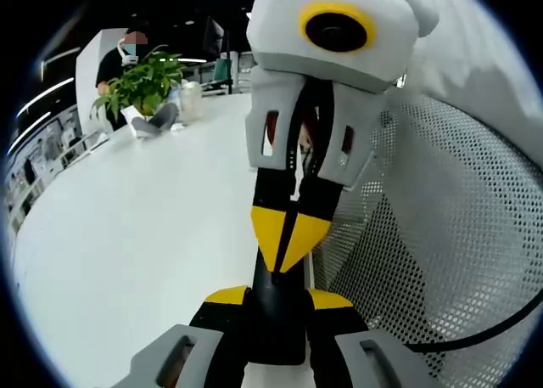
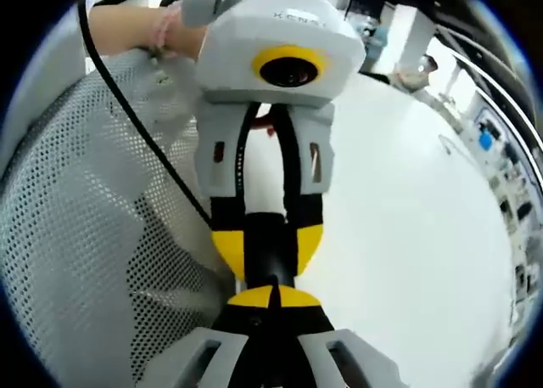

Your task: Press the specified remote control buttons in sequence, fully releasing each button before pressing the next.

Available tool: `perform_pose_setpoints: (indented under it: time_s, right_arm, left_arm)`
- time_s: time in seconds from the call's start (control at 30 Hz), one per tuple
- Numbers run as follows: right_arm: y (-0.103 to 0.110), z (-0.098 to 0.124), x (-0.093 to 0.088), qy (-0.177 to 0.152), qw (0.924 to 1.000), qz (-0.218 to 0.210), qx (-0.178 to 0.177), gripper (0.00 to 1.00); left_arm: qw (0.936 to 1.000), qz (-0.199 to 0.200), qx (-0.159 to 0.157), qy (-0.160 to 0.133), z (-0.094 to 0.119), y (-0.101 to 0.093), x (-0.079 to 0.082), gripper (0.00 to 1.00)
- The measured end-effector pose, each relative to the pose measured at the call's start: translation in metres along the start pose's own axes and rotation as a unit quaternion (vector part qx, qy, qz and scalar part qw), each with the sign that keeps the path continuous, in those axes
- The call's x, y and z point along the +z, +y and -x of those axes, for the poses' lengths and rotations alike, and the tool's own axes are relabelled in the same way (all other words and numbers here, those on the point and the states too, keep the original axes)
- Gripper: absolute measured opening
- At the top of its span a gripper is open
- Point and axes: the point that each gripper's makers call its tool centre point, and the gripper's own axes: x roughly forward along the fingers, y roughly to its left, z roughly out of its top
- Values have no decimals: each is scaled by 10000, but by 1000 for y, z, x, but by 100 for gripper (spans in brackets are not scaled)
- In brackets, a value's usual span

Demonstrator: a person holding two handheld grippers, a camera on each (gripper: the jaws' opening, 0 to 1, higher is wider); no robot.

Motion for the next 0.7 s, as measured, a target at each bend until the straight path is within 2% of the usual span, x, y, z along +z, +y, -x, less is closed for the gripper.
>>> perform_pose_setpoints:
  time_s: [0.2,0.7]
  right_arm:
    - [-1,0,2,-124,9987,-484,98,0]
    - [2,-3,3,163,9983,401,386,0]
  left_arm:
    - [10000,10,-5,-4,0,0,0,25]
    - [10000,47,-19,-19,0,0,0,25]
